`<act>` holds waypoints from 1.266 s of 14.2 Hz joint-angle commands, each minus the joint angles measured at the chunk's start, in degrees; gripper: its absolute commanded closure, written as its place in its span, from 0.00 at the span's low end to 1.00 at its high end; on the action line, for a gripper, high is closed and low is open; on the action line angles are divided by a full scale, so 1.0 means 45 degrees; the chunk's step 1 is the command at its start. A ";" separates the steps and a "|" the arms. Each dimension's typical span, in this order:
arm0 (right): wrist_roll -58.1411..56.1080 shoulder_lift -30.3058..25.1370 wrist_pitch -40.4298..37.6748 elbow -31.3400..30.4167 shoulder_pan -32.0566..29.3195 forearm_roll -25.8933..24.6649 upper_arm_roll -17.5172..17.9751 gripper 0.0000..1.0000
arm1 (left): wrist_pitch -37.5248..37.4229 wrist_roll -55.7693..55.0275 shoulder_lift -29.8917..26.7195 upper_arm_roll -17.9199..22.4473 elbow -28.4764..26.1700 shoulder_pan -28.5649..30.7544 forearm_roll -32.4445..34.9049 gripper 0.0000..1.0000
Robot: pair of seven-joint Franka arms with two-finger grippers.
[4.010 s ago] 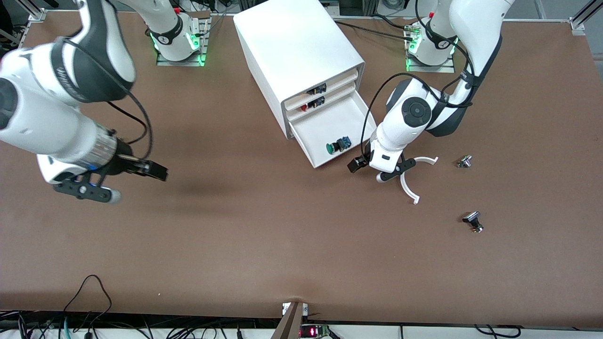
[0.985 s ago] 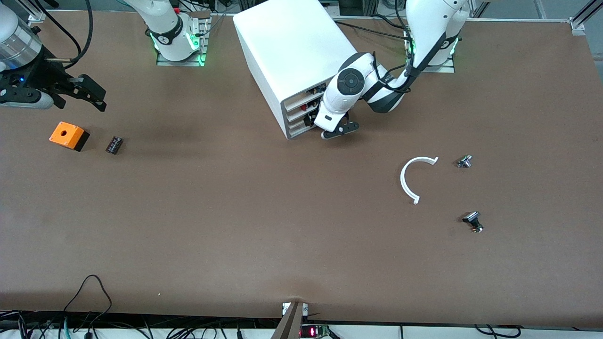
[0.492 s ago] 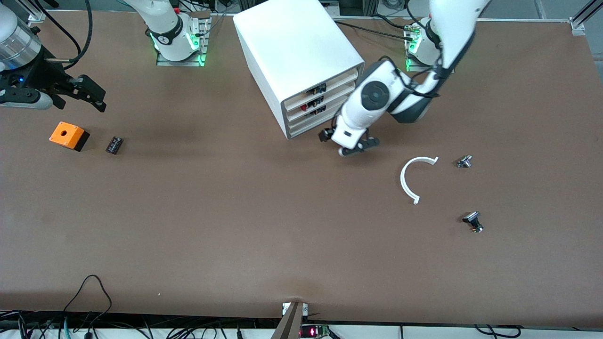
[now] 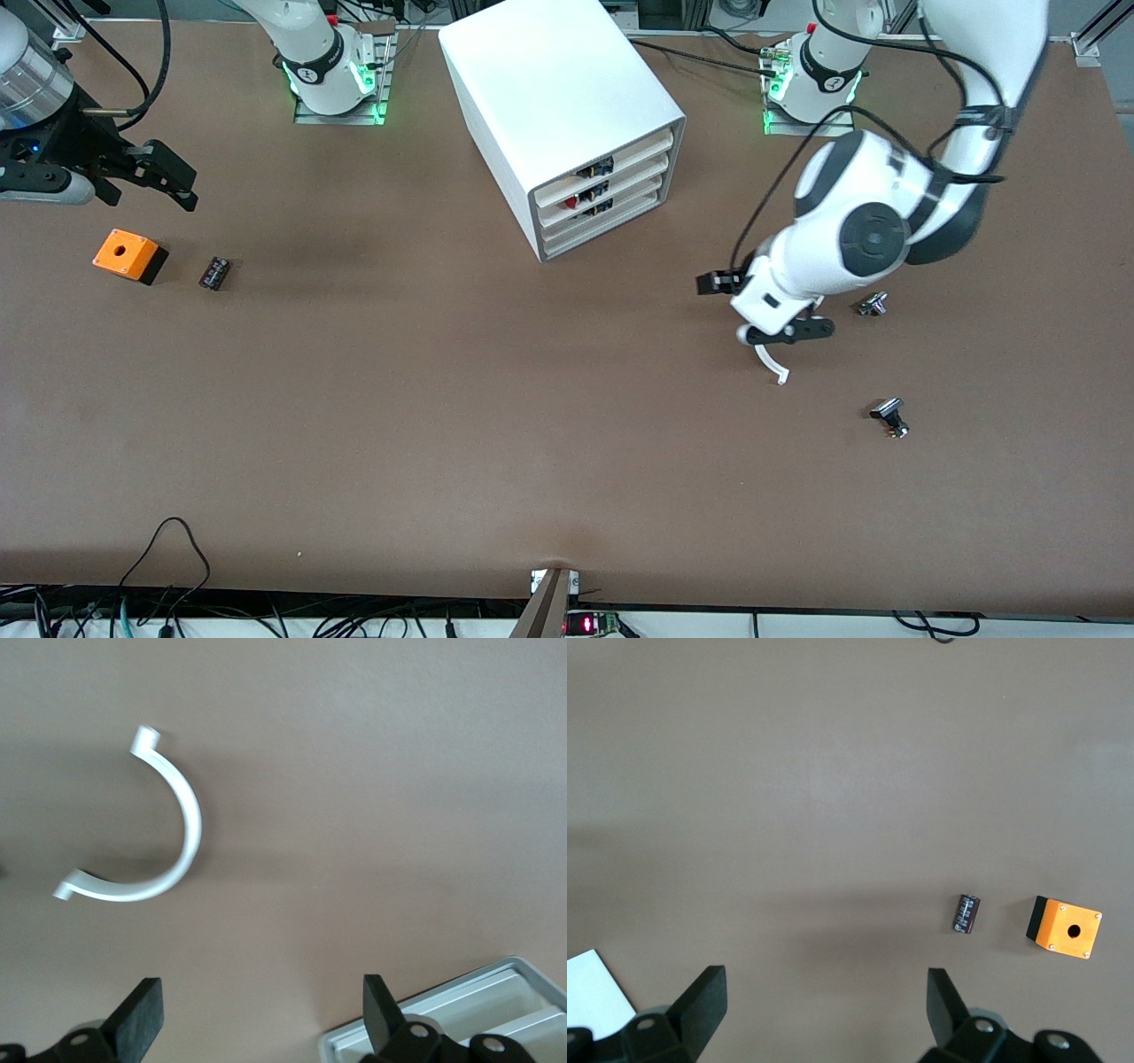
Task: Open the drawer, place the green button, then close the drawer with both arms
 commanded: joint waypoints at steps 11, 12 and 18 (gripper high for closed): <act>-0.0191 0.0241 -0.0052 0.0413 -0.0128 0.0217 0.0064 0.00 | -0.2502 0.6028 -0.4114 0.5630 0.0678 -0.2639 0.0479 0.01; -0.0171 0.0241 -0.0052 0.0413 -0.0147 0.0236 0.0064 0.00 | -0.1645 0.6108 -0.4661 0.6219 -0.0045 -0.2895 0.0478 0.01; -0.0171 0.0241 -0.0052 0.0413 -0.0147 0.0256 0.0064 0.00 | -0.1225 0.6010 -0.5800 0.7373 -0.1361 -0.2820 -0.1486 0.01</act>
